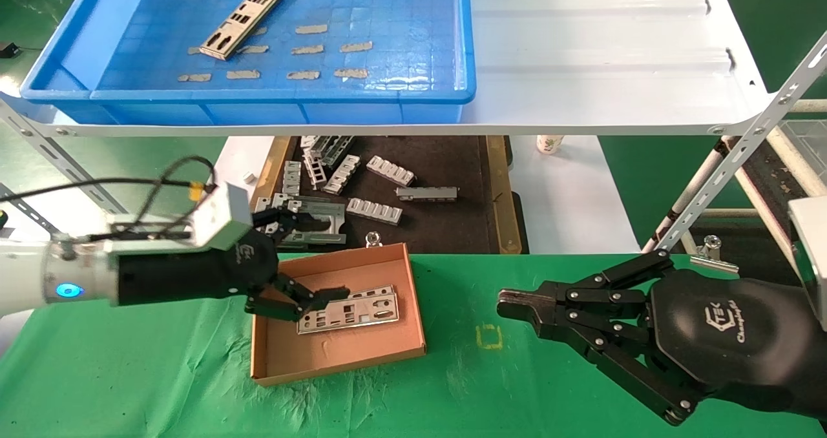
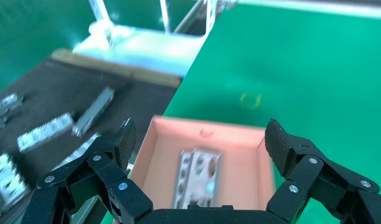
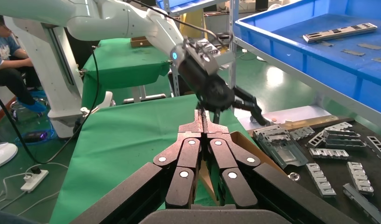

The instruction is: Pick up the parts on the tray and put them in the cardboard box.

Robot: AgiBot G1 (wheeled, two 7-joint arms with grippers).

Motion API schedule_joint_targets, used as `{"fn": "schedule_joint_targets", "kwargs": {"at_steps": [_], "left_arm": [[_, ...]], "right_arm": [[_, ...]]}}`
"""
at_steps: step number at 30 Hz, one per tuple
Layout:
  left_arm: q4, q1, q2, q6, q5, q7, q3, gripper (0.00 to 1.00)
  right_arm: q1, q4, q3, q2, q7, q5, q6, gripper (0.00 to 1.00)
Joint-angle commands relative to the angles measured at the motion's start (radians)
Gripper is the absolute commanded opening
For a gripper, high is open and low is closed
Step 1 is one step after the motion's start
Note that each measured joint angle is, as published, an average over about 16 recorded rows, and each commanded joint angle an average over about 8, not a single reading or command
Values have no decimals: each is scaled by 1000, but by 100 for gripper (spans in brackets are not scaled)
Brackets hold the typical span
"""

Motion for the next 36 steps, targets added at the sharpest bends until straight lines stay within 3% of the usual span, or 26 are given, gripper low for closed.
{"fn": "schedule_joint_targets", "kwargs": {"at_steps": [1,36], "left_arm": [[-12,-5,-16,39,-33,-30,-15,100],[-467,224,-173,50,-224,-280,-204,100]], "right_arm": [[0,0,0,0,0,0,0,100],[0,0,0,0,0,0,0,100]]}}
